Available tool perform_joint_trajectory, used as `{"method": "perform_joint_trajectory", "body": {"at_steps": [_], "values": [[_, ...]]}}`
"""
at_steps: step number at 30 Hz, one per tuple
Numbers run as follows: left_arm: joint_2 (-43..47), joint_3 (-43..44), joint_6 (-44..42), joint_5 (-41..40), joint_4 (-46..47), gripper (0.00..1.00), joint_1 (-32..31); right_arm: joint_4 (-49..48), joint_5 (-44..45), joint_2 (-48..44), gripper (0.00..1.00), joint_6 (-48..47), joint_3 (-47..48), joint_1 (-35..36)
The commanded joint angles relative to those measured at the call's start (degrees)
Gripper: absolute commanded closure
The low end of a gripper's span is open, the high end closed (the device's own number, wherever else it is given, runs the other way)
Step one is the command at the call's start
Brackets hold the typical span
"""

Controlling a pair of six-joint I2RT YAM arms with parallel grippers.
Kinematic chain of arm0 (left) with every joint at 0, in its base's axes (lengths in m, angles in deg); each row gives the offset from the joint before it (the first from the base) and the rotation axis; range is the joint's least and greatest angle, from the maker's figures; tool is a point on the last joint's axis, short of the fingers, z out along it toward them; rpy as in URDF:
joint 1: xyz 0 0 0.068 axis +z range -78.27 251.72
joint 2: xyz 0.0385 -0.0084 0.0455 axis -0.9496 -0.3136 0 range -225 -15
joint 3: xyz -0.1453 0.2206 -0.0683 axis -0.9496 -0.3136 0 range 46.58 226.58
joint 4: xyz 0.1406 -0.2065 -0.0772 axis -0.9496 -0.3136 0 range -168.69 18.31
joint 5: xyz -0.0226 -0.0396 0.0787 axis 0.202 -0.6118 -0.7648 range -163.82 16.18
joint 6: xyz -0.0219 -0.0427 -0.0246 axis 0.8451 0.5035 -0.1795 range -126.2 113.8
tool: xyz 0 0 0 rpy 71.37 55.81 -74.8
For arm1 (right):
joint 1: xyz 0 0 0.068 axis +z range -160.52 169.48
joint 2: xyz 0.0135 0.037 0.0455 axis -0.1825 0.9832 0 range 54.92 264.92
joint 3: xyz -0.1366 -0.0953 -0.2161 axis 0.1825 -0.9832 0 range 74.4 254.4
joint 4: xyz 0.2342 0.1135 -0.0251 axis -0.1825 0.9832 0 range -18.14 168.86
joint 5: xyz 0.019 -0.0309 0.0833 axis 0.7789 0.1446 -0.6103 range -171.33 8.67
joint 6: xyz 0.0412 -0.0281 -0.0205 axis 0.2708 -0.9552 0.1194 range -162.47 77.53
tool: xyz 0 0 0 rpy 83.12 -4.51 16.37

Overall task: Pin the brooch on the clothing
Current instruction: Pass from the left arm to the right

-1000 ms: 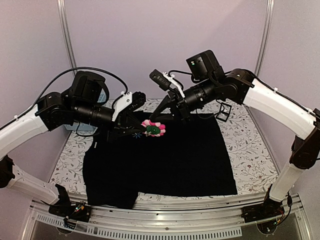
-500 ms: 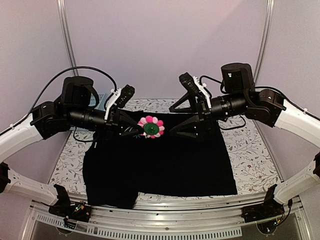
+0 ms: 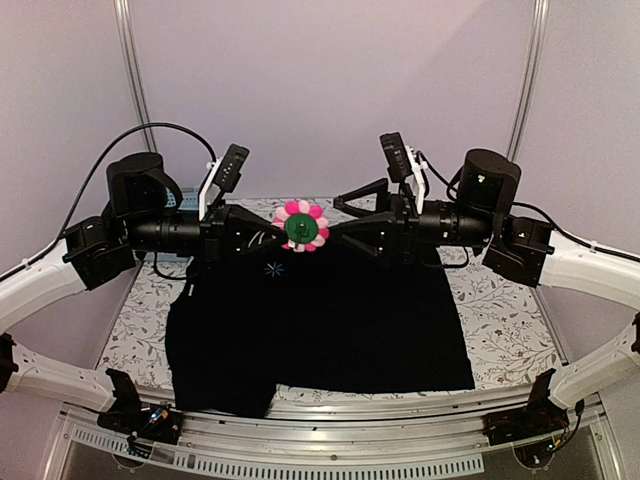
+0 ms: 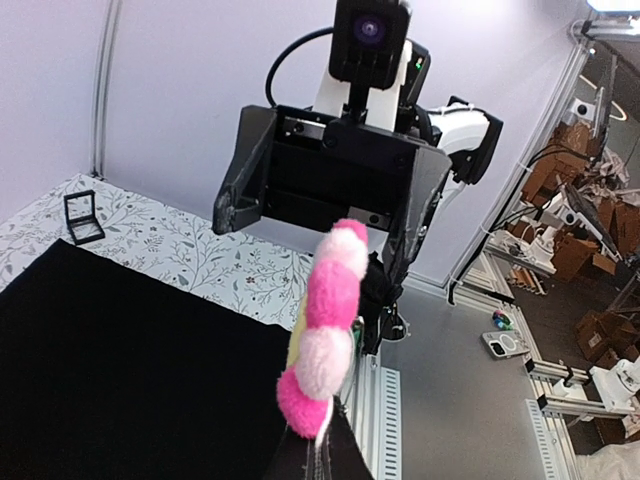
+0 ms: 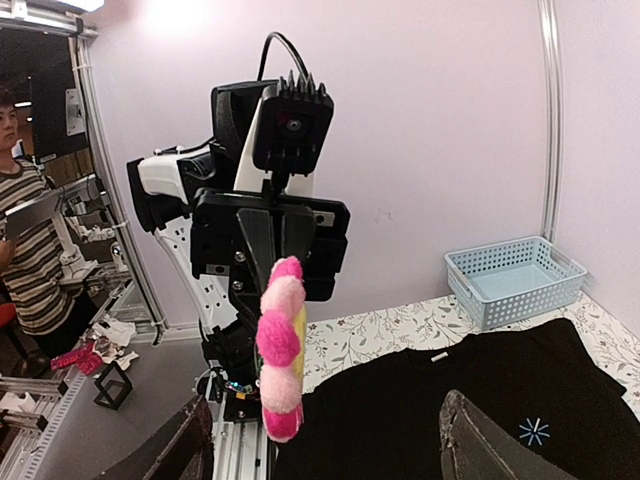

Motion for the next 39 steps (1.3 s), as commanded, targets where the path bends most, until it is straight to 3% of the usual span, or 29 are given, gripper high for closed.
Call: {"method": "perform_joint_trajectory", "body": {"at_steps": [1,4,8,19,25,26,29,32,35,39], "values": [[0.9,-1.2,1.6,0.6,3.3,1.0,0.8,-5.6,-2.3,2.8,0.24,3.8,0.3,0.8],[0.9,-1.4,1.5,0.6,3.4,1.0,0.8,-4.6,-3.9,5.0,0.26,3.8,1.6,1.0],[0.9,-1.2,1.1,0.6,3.3,1.0,0.9,-5.1,-5.1,6.5,0.38,3.8,2.3,1.2],[1.1,-2.6,0.0,0.3,2.9,1.0,0.9,-6.6,-7.8,7.7,0.99,3.5,2.9,1.1],[1.4,-3.3,-4.3,0.3,0.6,0.98,1.0,-1.0,-8.6,5.5,1.0,2.5,3.8,0.3],[1.7,-3.3,-7.5,0.1,-1.3,0.81,1.2,2.6,-8.9,4.9,1.0,0.7,4.6,0.1],[2.6,-2.9,-19.8,-3.4,-10.3,0.06,2.5,19.8,-6.9,4.2,1.0,-7.1,8.5,-1.0],[2.8,-1.3,-31.2,-9.1,-17.5,0.0,4.0,37.0,-1.0,6.2,1.0,-14.6,12.0,-1.3],[1.3,2.4,-43.5,-8.1,-28.5,0.0,3.8,50.6,4.2,11.1,1.0,-18.6,17.5,-1.4],[-1.3,4.5,-47.9,-10.8,-34.9,0.0,1.0,58.8,6.2,16.2,1.0,-22.1,23.7,-0.5]]}}
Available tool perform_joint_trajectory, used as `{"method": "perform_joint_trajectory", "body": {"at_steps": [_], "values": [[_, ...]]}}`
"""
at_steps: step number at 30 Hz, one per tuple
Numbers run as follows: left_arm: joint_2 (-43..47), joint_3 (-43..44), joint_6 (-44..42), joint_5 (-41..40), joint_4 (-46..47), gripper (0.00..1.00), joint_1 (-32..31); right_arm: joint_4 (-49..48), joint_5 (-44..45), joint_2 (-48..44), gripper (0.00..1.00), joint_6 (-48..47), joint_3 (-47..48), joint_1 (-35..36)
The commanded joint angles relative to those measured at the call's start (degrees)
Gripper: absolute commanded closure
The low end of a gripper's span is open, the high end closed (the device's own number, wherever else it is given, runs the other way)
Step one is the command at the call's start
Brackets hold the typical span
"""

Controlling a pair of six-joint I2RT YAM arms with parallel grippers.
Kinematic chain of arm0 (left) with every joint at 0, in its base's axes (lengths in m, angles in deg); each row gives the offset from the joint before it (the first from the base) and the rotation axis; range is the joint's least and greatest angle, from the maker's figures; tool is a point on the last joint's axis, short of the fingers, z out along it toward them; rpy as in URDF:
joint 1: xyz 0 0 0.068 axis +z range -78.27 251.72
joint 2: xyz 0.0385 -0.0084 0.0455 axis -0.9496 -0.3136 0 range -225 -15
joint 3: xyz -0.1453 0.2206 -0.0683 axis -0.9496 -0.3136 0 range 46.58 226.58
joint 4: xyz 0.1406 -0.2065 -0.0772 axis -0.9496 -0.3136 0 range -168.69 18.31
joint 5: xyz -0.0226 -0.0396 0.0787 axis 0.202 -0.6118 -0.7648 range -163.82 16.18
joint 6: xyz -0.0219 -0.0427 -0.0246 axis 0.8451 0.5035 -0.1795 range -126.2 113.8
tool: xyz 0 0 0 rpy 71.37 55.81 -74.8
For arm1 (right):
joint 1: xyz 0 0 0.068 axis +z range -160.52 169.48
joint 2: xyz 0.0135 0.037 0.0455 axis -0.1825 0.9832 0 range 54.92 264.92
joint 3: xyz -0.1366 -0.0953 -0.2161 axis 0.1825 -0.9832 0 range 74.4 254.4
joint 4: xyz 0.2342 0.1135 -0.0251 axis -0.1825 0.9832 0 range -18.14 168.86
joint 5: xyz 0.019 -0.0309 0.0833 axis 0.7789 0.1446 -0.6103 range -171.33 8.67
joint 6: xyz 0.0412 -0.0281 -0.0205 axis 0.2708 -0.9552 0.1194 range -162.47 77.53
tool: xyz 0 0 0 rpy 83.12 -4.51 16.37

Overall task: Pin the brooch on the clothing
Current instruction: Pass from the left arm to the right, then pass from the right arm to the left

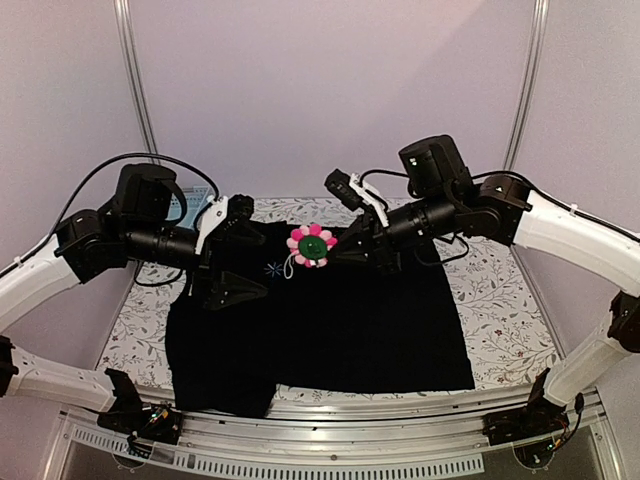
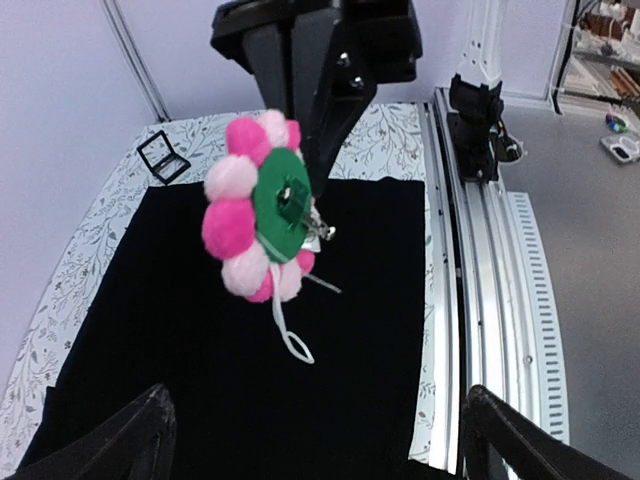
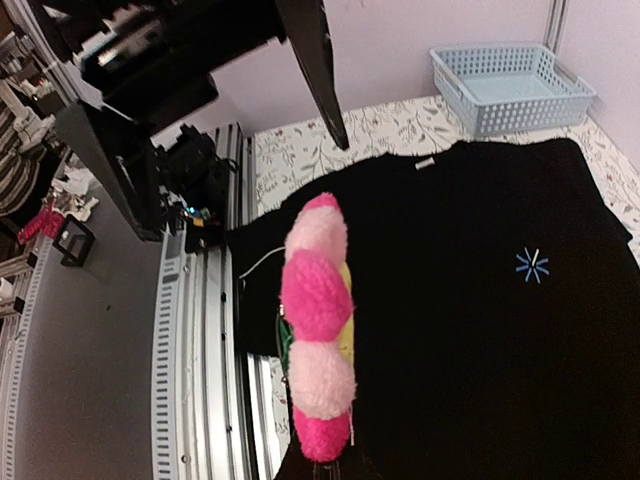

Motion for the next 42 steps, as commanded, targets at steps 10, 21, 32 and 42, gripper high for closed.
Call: {"method": "perform_joint_trajectory", "body": {"at_steps": [10,21,32,42], "values": [[-5.3,3.8,-2.4,-7.6,-6.6,0.31,-8.1,13.8,1.3,5.5,1.0,-15.3,7.6,3.2],[-7.7,7.6,2.0,-6.9,-2.6,0.5,-9.0,11.1,0.1,4.4,1.0,-15.9,6.8,3.6],[-8.0,7.1,2.6,-8.6,-0.2,1.0,-10.1,7.2,-1.0,3.3,1.0,-15.6,4.6,3.7],[-4.2,6.8,13.2,-3.0,8.7,1.0,-5.2,-13.9,12.7,-7.7,0.48,-6.4,-11.6,3.0]]}}
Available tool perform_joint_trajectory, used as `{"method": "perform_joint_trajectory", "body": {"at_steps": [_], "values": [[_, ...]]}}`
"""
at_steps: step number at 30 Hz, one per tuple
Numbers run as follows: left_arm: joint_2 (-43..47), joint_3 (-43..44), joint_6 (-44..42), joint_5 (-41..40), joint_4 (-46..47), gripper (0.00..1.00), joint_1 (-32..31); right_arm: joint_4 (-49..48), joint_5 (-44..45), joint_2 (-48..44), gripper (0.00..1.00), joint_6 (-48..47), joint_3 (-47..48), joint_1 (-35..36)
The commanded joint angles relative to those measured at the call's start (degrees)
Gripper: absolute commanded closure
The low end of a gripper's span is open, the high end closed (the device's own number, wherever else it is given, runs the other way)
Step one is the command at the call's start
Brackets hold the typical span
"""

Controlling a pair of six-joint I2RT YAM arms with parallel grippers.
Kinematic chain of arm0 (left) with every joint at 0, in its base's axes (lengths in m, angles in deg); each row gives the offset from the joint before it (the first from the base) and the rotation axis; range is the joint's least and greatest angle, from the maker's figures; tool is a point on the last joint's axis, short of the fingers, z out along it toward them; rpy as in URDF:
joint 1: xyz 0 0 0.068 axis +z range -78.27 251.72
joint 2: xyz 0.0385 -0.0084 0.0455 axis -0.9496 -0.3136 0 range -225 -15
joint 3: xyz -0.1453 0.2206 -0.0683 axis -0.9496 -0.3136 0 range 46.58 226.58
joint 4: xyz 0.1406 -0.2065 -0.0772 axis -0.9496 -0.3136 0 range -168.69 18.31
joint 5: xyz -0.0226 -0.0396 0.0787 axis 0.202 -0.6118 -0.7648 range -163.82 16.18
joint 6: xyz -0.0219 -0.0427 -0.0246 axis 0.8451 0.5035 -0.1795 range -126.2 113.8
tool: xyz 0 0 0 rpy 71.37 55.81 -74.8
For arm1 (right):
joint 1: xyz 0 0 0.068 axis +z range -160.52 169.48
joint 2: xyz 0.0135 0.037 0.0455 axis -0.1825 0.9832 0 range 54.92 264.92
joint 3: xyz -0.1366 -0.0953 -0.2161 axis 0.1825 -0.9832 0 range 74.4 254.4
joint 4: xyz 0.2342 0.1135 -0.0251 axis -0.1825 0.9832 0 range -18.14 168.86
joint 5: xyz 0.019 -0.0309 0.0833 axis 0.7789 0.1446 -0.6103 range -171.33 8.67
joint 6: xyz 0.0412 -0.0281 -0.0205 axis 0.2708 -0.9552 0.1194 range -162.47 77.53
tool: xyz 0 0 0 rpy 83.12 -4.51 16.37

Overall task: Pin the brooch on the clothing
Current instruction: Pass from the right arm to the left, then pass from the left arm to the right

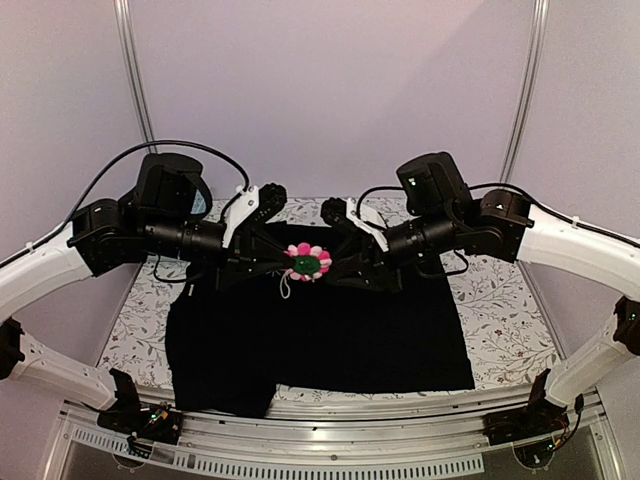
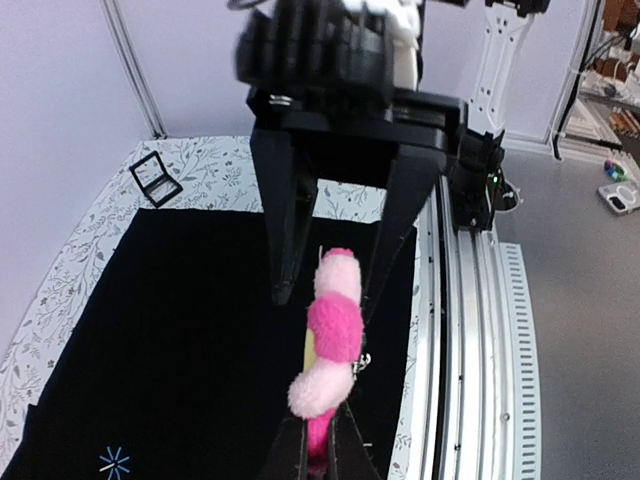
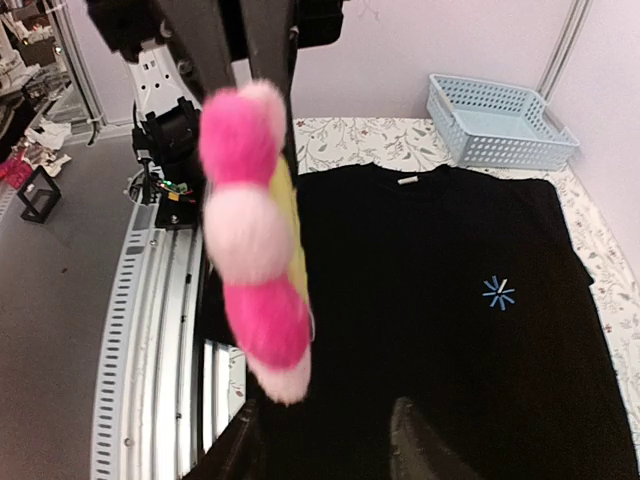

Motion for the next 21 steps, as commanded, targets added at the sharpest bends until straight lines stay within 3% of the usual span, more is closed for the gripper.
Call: {"method": "perform_joint_trajectory", "body": {"at_steps": [1,2,6,8,12,18,21], "values": [[2.6,0.5,8.0,5.3,8.7,1.0,3.4,-16.4,7.5,-7.4,0.39,7.1,-9.4,-0.4],[2.7,1.1,9.6,6.2,10.4,1.0,3.8,-20.1,7.6,-9.2,0.3,8.3,-11.7,-0.4],[2.1,3.5,18.4,9.0,18.0,1.0,5.6,-37.9,7.9,-13.3,0.11,18.0,-20.5,-0.4],[2.0,2.7,24.2,10.3,23.9,1.0,6.8,-49.3,7.7,-14.6,0.07,24.0,-25.3,-0.4],[1.4,0.7,31.9,12.4,33.8,1.0,8.4,-62.8,7.6,-12.4,0.12,32.8,-25.8,0.1],[0.6,1.5,33.7,12.4,35.2,1.0,8.4,-77.1,6.9,-5.3,0.18,38.9,-24.5,2.7],[0.9,0.8,33.7,12.8,35.2,1.0,8.4,-80.0,5.8,-2.4,0.27,40.5,-23.4,2.8]]}}
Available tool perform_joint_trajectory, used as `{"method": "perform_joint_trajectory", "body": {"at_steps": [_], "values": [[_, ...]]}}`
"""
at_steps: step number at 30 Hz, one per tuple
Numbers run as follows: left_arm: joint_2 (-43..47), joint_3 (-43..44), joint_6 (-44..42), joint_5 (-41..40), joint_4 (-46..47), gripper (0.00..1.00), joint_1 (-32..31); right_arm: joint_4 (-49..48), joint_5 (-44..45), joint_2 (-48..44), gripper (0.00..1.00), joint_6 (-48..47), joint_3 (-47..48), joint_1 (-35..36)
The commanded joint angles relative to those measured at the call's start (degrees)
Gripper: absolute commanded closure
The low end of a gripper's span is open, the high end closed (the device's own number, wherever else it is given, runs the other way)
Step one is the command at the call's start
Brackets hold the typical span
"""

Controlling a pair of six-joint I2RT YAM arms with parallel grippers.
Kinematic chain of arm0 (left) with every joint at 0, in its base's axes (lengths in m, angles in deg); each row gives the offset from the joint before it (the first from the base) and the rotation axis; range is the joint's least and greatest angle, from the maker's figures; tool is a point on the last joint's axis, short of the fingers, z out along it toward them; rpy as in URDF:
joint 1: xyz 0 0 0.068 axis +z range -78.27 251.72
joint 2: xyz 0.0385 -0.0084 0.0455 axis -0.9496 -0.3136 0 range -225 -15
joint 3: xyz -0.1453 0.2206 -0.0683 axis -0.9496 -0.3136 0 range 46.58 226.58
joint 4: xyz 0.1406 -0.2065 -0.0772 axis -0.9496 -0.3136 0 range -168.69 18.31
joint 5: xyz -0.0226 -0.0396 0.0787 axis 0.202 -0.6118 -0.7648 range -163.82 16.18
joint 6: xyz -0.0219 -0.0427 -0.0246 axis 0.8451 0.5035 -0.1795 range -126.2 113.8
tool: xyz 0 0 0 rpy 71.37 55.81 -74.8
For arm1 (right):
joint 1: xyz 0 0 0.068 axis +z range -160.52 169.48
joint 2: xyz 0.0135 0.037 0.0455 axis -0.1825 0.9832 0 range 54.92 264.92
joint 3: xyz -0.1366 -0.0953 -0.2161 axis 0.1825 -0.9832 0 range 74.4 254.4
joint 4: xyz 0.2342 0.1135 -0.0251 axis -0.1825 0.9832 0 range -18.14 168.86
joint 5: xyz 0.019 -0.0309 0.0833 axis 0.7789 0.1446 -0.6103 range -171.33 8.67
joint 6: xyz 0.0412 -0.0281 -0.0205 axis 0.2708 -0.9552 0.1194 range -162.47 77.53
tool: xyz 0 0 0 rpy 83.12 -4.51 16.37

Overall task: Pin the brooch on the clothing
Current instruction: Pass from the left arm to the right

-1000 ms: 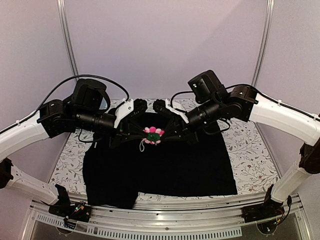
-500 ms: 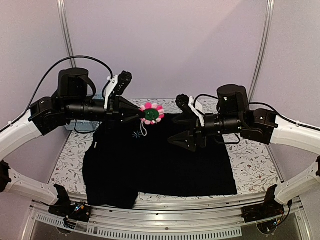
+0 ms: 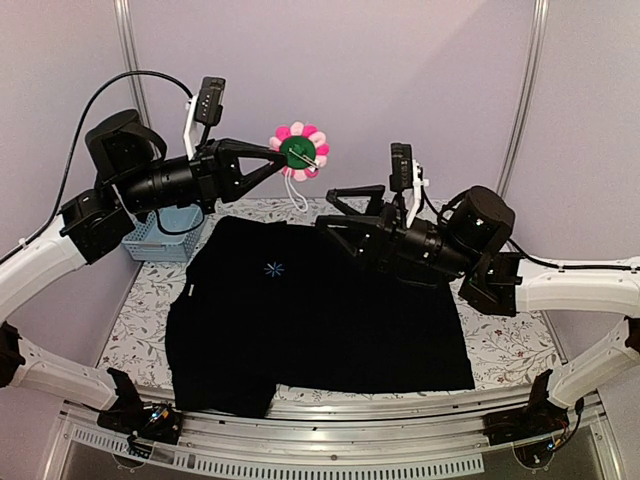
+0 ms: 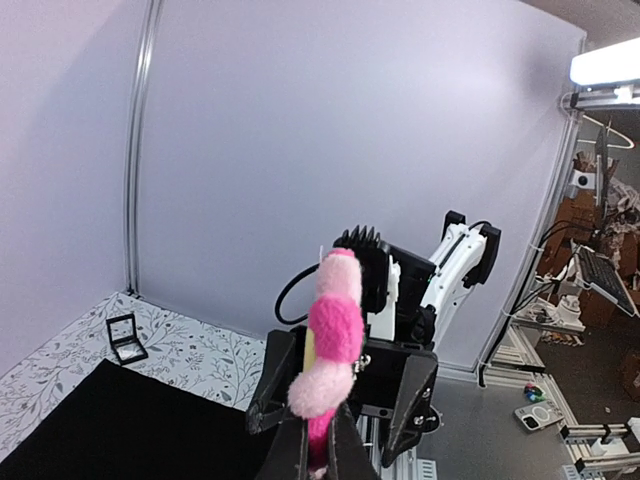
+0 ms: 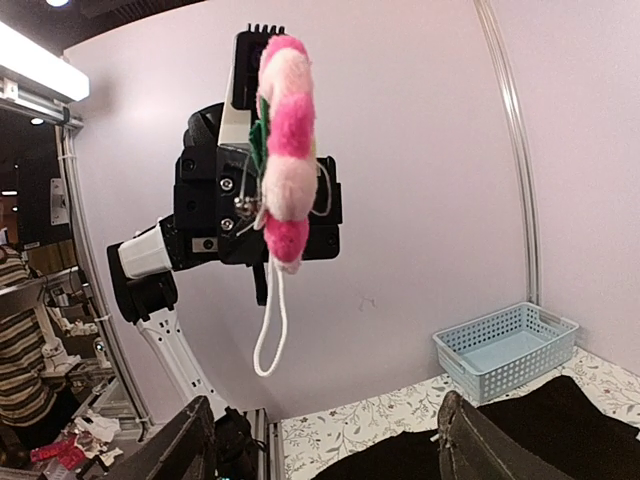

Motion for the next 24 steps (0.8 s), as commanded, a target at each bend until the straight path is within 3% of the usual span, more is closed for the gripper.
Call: {"method": "perform_joint_trajectory", "body": {"at_steps": [1,6,24], "values": [[0.0,-1.2,2.5,1.4,2.9,1.0,0.4,-10.1,-1.4,4.1,0.3,5.4,2.3,0.5],[0.4,-2.8,3.0,2.2,4.3,1.0,-0.2,-16.0,-1.2,6.1,0.42,5.1,3.4,0.5],[-0.7,-1.4,2.9,2.6,3.5,1.0,-1.7,-15.5,-3.4,10.4,0.7,2.8,8.6,0.5]]}}
